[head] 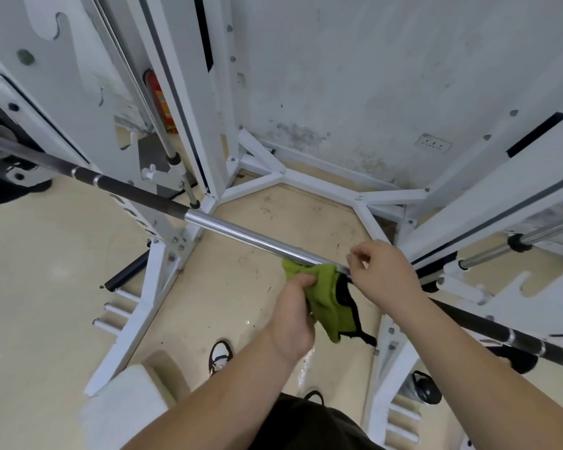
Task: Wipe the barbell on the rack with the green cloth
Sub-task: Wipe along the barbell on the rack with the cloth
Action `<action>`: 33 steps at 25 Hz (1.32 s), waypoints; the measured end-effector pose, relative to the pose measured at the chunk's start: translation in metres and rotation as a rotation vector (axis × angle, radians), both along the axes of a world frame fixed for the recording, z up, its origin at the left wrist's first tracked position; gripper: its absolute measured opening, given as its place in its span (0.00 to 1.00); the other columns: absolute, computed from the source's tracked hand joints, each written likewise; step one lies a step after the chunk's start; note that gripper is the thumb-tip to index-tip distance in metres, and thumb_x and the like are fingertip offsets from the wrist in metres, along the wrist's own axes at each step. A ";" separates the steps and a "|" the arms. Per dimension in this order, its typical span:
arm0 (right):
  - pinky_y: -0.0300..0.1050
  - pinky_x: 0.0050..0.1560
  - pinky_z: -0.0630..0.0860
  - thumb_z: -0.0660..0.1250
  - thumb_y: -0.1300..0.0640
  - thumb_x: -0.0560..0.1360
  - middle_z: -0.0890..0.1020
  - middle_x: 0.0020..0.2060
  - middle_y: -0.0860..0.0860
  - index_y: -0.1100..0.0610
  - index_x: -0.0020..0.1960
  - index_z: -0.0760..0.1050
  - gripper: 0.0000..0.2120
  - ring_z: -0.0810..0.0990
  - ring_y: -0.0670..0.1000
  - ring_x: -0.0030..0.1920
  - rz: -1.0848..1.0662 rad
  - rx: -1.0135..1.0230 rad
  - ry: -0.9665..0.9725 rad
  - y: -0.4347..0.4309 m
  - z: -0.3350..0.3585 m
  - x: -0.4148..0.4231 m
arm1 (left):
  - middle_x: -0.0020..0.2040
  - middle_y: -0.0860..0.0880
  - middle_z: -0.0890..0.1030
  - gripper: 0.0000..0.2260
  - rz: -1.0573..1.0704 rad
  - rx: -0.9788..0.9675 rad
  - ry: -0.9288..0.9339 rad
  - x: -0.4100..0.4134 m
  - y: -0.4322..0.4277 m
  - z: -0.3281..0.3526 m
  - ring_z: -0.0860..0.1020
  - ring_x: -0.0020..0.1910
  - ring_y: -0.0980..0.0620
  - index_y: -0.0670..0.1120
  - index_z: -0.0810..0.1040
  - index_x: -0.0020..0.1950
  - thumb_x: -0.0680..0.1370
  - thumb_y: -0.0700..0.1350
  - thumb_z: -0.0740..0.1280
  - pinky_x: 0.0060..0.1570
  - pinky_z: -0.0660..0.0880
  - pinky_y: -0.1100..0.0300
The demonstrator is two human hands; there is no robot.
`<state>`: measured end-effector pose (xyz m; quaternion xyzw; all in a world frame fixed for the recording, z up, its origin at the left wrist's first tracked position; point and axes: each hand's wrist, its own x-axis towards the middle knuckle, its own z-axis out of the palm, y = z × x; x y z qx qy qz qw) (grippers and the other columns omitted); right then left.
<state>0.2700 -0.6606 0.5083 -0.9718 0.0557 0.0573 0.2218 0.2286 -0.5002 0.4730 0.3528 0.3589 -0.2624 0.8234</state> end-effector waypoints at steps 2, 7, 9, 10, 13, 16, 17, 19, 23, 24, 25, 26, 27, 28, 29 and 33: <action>0.50 0.49 0.78 0.66 0.51 0.78 0.81 0.50 0.50 0.52 0.58 0.83 0.12 0.79 0.52 0.51 0.009 -0.053 -0.035 -0.028 0.003 -0.017 | 0.46 0.41 0.84 0.12 0.110 0.020 -0.036 0.009 0.009 0.003 0.80 0.43 0.43 0.45 0.85 0.50 0.77 0.40 0.61 0.46 0.78 0.51; 0.51 0.50 0.78 0.67 0.50 0.77 0.80 0.50 0.48 0.53 0.63 0.81 0.16 0.77 0.52 0.55 0.030 -0.130 -0.036 -0.088 0.004 -0.057 | 0.40 0.41 0.78 0.10 0.351 0.039 -0.124 0.022 0.008 0.013 0.79 0.32 0.43 0.41 0.81 0.47 0.75 0.42 0.60 0.42 0.78 0.50; 0.51 0.50 0.78 0.69 0.50 0.75 0.79 0.50 0.49 0.53 0.63 0.81 0.18 0.77 0.53 0.55 0.037 -0.155 -0.004 -0.104 0.006 -0.069 | 0.35 0.43 0.75 0.10 0.151 -0.029 -0.128 -0.006 -0.055 0.014 0.76 0.29 0.43 0.42 0.79 0.46 0.75 0.46 0.61 0.34 0.75 0.55; 0.50 0.48 0.78 0.69 0.50 0.73 0.78 0.50 0.49 0.52 0.62 0.81 0.18 0.77 0.54 0.55 0.051 -0.190 0.019 -0.112 0.007 -0.074 | 0.35 0.43 0.77 0.11 0.017 -0.075 -0.104 -0.023 -0.090 0.015 0.77 0.31 0.42 0.41 0.79 0.48 0.76 0.47 0.62 0.32 0.77 0.54; 0.47 0.41 0.74 0.68 0.53 0.70 0.75 0.45 0.48 0.51 0.57 0.81 0.15 0.76 0.56 0.53 0.079 -0.266 0.071 -0.137 0.008 -0.089 | 0.47 0.38 0.87 0.13 -0.139 -0.066 0.012 -0.058 -0.155 0.015 0.85 0.44 0.40 0.37 0.84 0.57 0.78 0.42 0.65 0.49 0.84 0.43; 0.48 0.39 0.74 0.67 0.53 0.75 0.73 0.41 0.46 0.50 0.52 0.82 0.08 0.76 0.54 0.49 0.059 -0.217 0.054 -0.154 0.007 -0.095 | 0.48 0.36 0.85 0.12 -0.071 -0.035 -0.055 -0.047 -0.128 0.015 0.84 0.43 0.40 0.37 0.82 0.56 0.79 0.40 0.62 0.47 0.83 0.48; 0.49 0.40 0.74 0.67 0.52 0.76 0.72 0.40 0.46 0.49 0.52 0.83 0.07 0.75 0.53 0.47 0.054 -0.211 0.048 -0.156 0.006 -0.096 | 0.47 0.36 0.83 0.11 0.017 -0.036 -0.101 -0.036 -0.110 0.014 0.83 0.42 0.39 0.38 0.81 0.55 0.79 0.38 0.61 0.49 0.82 0.46; 0.50 0.41 0.76 0.66 0.53 0.77 0.71 0.39 0.47 0.48 0.50 0.83 0.07 0.74 0.52 0.44 0.054 -0.235 0.034 -0.154 0.004 -0.095 | 0.42 0.38 0.80 0.10 0.219 0.008 -0.101 -0.018 -0.079 0.013 0.82 0.37 0.39 0.39 0.80 0.49 0.78 0.38 0.59 0.52 0.80 0.40; 0.51 0.43 0.77 0.68 0.51 0.76 0.75 0.41 0.47 0.45 0.50 0.84 0.07 0.75 0.53 0.44 0.024 -0.240 0.028 -0.154 0.003 -0.091 | 0.40 0.38 0.82 0.12 0.022 0.039 -0.063 -0.039 -0.117 0.025 0.82 0.34 0.41 0.37 0.80 0.50 0.79 0.41 0.59 0.50 0.79 0.44; 0.50 0.43 0.76 0.68 0.51 0.75 0.75 0.41 0.47 0.44 0.51 0.83 0.07 0.76 0.53 0.46 0.021 -0.236 0.031 -0.156 0.003 -0.091 | 0.45 0.36 0.84 0.13 -0.096 0.039 -0.042 -0.053 -0.135 0.028 0.82 0.39 0.40 0.35 0.81 0.54 0.79 0.41 0.61 0.52 0.79 0.44; 0.48 0.42 0.73 0.68 0.50 0.75 0.75 0.42 0.46 0.43 0.51 0.83 0.08 0.77 0.53 0.47 0.016 -0.228 0.028 -0.157 0.002 -0.091 | 0.51 0.35 0.86 0.15 -0.191 0.051 -0.016 -0.064 -0.148 0.036 0.83 0.43 0.40 0.35 0.82 0.59 0.78 0.41 0.63 0.51 0.81 0.46; 0.47 0.40 0.71 0.68 0.51 0.75 0.75 0.42 0.46 0.43 0.51 0.83 0.08 0.77 0.54 0.48 0.006 -0.212 0.018 -0.159 0.001 -0.091 | 0.53 0.35 0.86 0.16 -0.256 0.068 -0.018 -0.070 -0.153 0.044 0.84 0.45 0.40 0.36 0.82 0.61 0.77 0.42 0.65 0.48 0.82 0.48; 0.46 0.39 0.70 0.68 0.51 0.75 0.76 0.41 0.46 0.43 0.51 0.84 0.09 0.77 0.53 0.47 -0.009 -0.185 0.008 -0.160 0.000 -0.092 | 0.52 0.37 0.87 0.17 -0.281 0.102 -0.060 -0.068 -0.150 0.054 0.85 0.44 0.41 0.38 0.83 0.61 0.75 0.43 0.68 0.45 0.83 0.49; 0.46 0.39 0.72 0.68 0.52 0.75 0.78 0.41 0.46 0.43 0.51 0.84 0.08 0.78 0.53 0.46 -0.023 -0.154 -0.002 -0.161 0.000 -0.094 | 0.50 0.39 0.87 0.17 -0.262 0.171 -0.139 -0.058 -0.141 0.065 0.85 0.42 0.43 0.40 0.83 0.60 0.73 0.45 0.70 0.43 0.83 0.50; 0.47 0.40 0.75 0.70 0.51 0.74 0.80 0.41 0.46 0.44 0.50 0.85 0.07 0.78 0.52 0.45 -0.038 -0.127 -0.004 -0.161 -0.001 -0.095 | 0.47 0.41 0.86 0.16 -0.213 0.275 -0.271 -0.044 -0.128 0.077 0.85 0.41 0.45 0.43 0.83 0.57 0.70 0.46 0.71 0.41 0.83 0.52; 0.47 0.41 0.78 0.74 0.48 0.72 0.83 0.39 0.45 0.44 0.47 0.85 0.05 0.81 0.50 0.41 -0.075 -0.068 0.032 -0.166 -0.002 -0.091 | 0.37 0.56 0.81 0.11 -0.473 1.252 -0.859 0.005 -0.102 0.102 0.78 0.33 0.58 0.58 0.81 0.52 0.71 0.51 0.69 0.30 0.74 0.68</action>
